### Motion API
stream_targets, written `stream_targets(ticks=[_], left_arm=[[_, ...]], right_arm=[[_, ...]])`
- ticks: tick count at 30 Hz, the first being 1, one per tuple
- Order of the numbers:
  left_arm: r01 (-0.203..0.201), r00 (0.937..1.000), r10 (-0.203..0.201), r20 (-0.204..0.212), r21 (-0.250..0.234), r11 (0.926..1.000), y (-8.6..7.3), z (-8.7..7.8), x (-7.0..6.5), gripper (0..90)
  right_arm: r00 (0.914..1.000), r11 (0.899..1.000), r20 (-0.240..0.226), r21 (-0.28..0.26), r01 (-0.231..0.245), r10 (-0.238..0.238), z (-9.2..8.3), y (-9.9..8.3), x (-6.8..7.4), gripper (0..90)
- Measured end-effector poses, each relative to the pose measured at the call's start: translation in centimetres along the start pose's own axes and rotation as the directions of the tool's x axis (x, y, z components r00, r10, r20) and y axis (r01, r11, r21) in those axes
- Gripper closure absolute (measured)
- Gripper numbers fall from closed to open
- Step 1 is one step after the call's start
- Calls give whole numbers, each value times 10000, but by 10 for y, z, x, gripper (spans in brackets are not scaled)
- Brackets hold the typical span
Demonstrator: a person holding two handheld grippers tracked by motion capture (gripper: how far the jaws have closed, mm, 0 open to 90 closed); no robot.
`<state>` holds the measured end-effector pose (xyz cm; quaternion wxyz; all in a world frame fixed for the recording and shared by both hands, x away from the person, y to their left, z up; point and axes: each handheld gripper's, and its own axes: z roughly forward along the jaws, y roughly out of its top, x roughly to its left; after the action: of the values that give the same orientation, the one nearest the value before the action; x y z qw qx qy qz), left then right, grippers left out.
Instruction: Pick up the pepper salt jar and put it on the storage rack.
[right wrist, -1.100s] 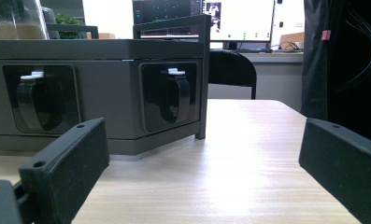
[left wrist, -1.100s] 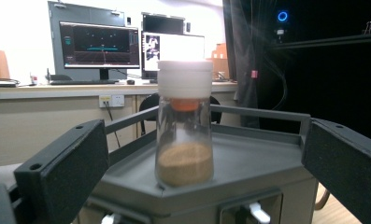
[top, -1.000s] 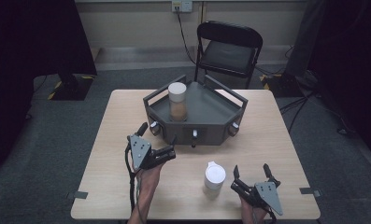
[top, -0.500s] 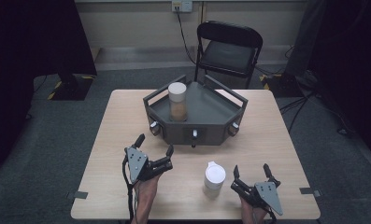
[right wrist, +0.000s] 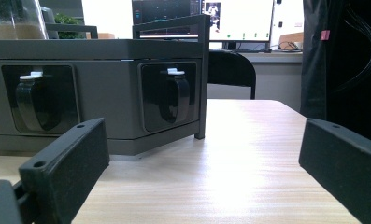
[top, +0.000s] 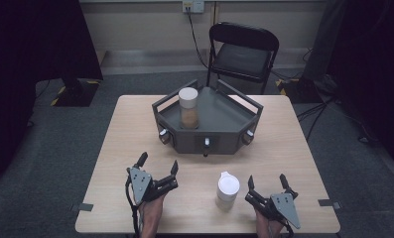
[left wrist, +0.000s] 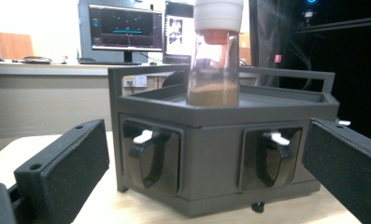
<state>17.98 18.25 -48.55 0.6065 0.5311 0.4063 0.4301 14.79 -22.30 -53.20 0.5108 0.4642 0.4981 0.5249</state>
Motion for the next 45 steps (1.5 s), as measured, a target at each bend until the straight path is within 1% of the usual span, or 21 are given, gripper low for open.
stream_targets(ticks=[3,4,7,11,14,16,19,23,30,36,40,45], left_arm=[[-6,10000,6,-55,46,10000,-4,-2,0,2],[-22,9999,23,-115,38,10000,-8,-4,0,2],[10,9999,-9,-162,55,10000,-14,-8,1,2],[-63,9998,65,-209,111,9999,-21,-11,1,2],[-81,9998,86,-175,267,9996,-25,-12,2,1],[-198,9997,203,-138,379,9991,-28,-13,2,0],[-84,9998,92,-169,444,9990,-32,-15,2,0],[-201,9995,214,-238,533,9984,-36,-16,2,0],[-17,9994,40,-339,664,9978,-43,-18,3,0],[-174,9990,195,-395,526,9985,-46,-18,2,0],[-379,9977,400,-541,387,9985,-49,-19,-3,2],[-374,9975,397,-587,406,9985,-48,-19,-3,2]], right_arm=[[10000,10000,1,0,0,0,0,0,0,4],[10000,10000,1,-2,0,0,0,0,0,4],[10000,10000,4,-1,0,0,0,0,0,4],[10000,10000,9,-1,-1,1,0,0,0,4],[10000,10000,13,-2,1,-1,0,0,0,4],[10000,10000,15,0,0,0,0,0,0,4],[10000,10000,14,-1,2,-2,0,0,0,4],[10000,10000,14,-2,1,-1,0,0,0,4],[10000,10000,15,-2,-1,1,0,0,0,4],[10000,10000,16,0,-2,2,0,0,0,4],[10000,10000,15,-2,0,0,0,0,0,4],[10000,10000,14,-4,0,1,0,0,0,4]])
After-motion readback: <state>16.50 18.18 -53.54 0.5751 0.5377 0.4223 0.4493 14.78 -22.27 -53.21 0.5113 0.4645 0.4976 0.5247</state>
